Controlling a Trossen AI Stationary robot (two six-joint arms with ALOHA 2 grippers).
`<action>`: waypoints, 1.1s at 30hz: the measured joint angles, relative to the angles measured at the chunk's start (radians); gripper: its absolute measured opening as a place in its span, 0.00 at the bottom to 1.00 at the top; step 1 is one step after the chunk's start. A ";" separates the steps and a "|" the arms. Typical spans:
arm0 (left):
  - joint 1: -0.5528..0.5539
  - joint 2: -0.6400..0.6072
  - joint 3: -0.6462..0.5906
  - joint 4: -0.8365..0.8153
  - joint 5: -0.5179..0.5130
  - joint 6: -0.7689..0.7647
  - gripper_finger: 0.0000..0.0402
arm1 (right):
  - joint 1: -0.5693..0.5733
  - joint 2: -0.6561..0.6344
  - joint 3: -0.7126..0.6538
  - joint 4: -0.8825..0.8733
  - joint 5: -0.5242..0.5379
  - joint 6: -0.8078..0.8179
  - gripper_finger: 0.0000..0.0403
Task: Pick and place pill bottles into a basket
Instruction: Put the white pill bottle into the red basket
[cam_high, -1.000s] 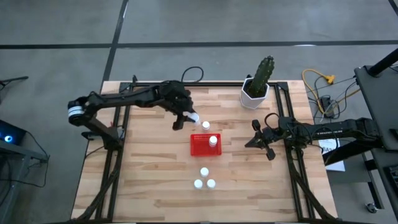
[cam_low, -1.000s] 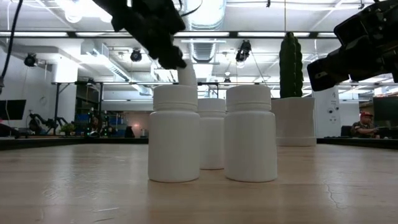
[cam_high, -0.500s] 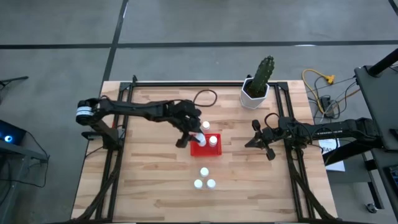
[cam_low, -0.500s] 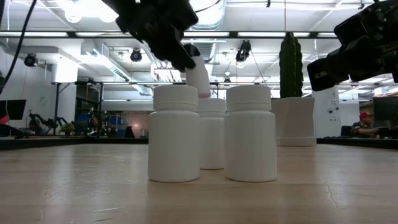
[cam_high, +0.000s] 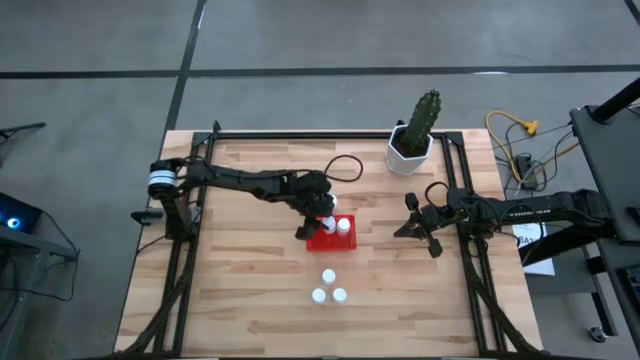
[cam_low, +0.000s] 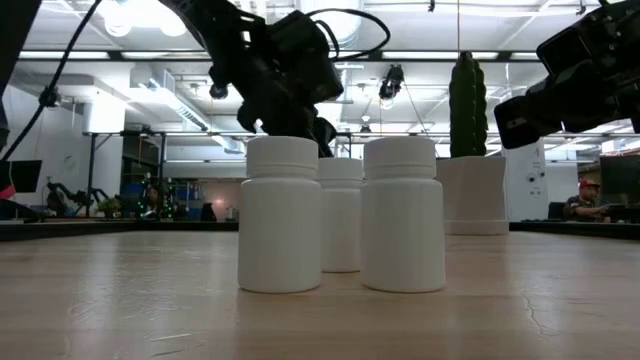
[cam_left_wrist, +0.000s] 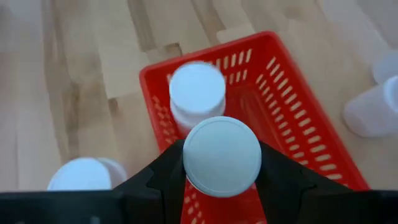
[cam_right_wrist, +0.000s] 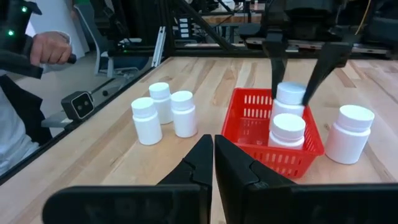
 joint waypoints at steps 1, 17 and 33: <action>0.000 0.004 0.003 0.000 0.000 0.004 0.35 | 0.000 0.000 0.000 0.000 0.000 0.000 0.02; 0.000 0.013 0.003 0.009 -0.002 0.019 0.35 | 0.000 0.000 -0.001 -0.001 0.001 0.001 0.02; -0.001 0.027 -0.003 0.066 -0.002 0.020 0.35 | 0.000 0.000 -0.001 -0.001 0.000 0.000 0.02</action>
